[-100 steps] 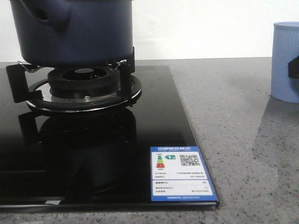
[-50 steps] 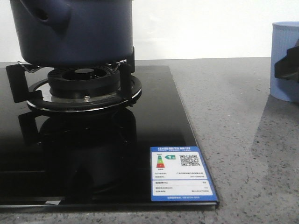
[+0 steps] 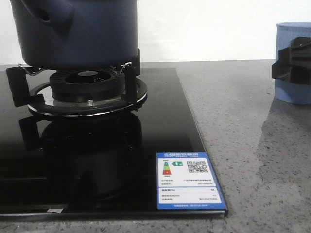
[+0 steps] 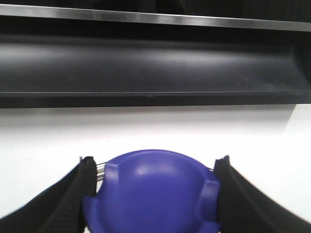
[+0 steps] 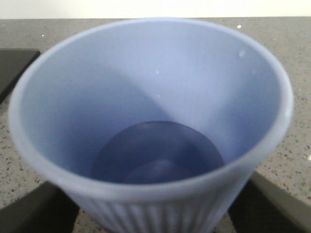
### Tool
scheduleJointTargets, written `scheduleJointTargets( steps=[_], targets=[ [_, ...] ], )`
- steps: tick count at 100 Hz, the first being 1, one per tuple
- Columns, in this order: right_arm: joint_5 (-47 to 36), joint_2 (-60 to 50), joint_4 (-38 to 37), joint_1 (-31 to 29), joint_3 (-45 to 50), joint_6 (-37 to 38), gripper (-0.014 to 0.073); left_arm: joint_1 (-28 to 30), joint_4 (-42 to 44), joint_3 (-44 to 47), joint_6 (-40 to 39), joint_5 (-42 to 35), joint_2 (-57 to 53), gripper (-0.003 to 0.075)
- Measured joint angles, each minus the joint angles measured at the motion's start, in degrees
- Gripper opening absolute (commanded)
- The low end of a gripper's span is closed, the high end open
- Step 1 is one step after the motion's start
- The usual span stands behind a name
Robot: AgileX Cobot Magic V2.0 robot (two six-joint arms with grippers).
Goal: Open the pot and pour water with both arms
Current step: 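Lift the light blue cup with right gripper and carry it over the pot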
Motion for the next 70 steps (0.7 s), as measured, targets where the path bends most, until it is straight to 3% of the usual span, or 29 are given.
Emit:
scheduleJointTargets(
  steps=[21, 37, 50, 70],
  targets=[
    [-0.13, 0.09, 0.00, 0.00, 0.00, 0.00, 0.0271, 0.00, 0.00, 0.00, 0.00, 0.00, 0.00, 0.0316],
    [-0.26, 0.09, -0.31, 0.00, 0.00, 0.00, 0.0262, 0.00, 0.00, 0.00, 0.00, 0.00, 0.00, 0.0316],
    [0.61, -0.16, -6.85, 0.12, -0.24, 0.00, 0.0262, 0.00, 0.00, 0.00, 0.00, 0.09, 0.00, 0.0316],
    [9.69, -2.12, -12.04, 1.84, -5.97, 0.00, 0.0262, 0.00, 0.00, 0.00, 0.00, 0.09, 0.00, 0.0316]
  ],
)
